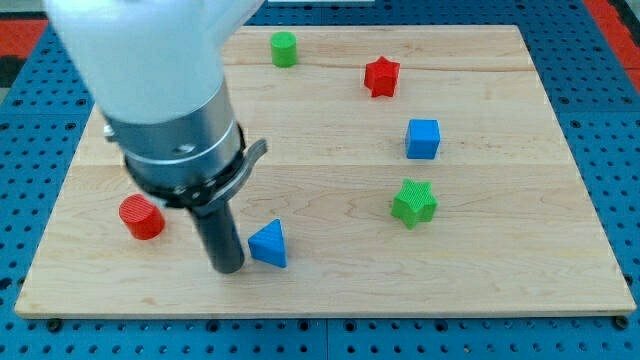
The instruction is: Push the triangle towards the green star
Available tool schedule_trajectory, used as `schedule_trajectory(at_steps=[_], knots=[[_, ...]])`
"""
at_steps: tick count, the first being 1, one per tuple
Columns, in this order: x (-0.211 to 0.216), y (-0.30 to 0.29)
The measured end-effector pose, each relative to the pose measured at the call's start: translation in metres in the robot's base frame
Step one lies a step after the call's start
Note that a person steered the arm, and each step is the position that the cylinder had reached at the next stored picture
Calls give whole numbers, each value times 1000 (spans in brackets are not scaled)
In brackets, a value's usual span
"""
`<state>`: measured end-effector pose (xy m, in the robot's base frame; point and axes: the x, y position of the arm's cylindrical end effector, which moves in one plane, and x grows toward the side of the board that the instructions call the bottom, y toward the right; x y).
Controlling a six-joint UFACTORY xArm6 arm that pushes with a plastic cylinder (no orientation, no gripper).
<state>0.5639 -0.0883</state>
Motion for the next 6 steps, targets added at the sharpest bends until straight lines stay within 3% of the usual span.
schedule_trajectory(at_steps=[2,5,6], knots=[[-23,74],[-7,72],[-9,106]])
